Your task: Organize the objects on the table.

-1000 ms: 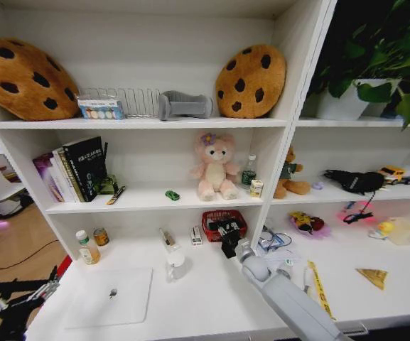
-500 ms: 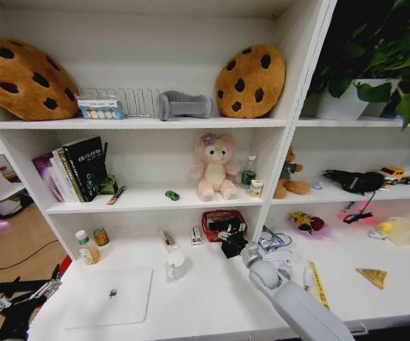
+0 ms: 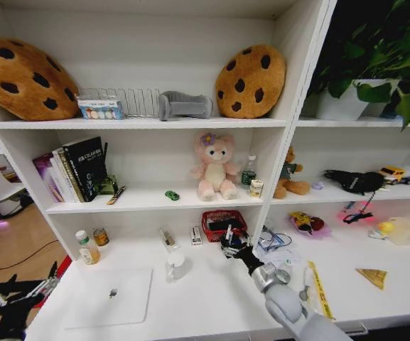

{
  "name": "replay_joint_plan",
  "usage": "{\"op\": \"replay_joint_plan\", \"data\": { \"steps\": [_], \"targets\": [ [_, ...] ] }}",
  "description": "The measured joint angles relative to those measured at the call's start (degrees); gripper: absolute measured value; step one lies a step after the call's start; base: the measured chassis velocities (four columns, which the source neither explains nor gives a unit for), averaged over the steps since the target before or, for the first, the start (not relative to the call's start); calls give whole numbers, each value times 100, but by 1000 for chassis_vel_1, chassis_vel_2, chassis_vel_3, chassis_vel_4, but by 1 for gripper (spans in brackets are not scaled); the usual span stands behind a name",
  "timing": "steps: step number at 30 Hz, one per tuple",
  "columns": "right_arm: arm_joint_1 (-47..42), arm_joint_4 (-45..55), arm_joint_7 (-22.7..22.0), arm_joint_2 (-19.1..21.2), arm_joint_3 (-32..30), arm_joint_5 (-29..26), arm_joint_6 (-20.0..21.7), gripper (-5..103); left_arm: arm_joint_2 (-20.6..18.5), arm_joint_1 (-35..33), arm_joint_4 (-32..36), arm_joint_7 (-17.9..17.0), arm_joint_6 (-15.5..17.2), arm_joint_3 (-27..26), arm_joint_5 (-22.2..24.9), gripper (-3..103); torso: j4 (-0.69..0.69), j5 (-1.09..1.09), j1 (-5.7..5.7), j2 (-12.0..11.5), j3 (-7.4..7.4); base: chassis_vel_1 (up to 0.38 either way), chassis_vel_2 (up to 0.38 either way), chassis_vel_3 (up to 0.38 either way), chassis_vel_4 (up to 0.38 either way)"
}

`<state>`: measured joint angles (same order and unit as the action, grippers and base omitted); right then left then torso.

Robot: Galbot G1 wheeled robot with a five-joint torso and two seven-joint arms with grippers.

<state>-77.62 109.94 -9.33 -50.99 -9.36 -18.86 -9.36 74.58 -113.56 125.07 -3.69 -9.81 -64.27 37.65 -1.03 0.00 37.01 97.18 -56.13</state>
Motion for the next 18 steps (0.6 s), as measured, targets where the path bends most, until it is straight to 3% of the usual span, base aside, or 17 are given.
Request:
{"op": "replay_joint_plan", "data": {
  "steps": [9,14,18],
  "targets": [
    [-1141,628,127,-101,-820,437,-356,100,64,-77,72,21,-72,-59,65,100,3,0,0,0,0,0,0,0,0],
    [-2153,994,169,-375,-1520,871,-625,100,82,-75,107,23,-88,-39,100,100,1,0,0,-1,0,0,0,0,0],
    [-2475,1148,118,-536,-1735,1012,-823,100,86,-70,109,25,-92,1,94,100,2,0,0,-1,0,0,0,0,0]
  ]
}}
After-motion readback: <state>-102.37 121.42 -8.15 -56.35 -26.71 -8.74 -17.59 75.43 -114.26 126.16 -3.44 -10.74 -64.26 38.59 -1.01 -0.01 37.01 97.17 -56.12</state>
